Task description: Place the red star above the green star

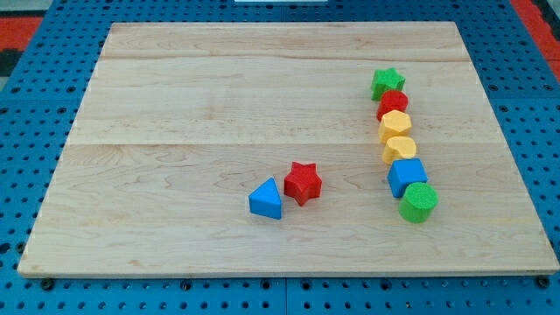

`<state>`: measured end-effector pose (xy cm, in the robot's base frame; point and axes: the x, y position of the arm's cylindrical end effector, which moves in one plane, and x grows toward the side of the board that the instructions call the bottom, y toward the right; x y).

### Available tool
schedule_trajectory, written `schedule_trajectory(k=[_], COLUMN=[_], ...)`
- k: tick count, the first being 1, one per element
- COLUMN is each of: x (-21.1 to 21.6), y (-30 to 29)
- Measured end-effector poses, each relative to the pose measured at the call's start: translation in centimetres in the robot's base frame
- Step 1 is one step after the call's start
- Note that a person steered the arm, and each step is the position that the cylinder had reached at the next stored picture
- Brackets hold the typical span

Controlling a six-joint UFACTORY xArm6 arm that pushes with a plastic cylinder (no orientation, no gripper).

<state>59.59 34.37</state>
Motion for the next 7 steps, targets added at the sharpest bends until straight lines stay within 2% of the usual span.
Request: schedule_trajectory(k=[1,2,4,5,6,7], x=[2.1,2.1,2.1,-0.4,-4.4,-6.5], y=[-1.2,-4.3,-20.9,-23.5,-23.4,-23.5])
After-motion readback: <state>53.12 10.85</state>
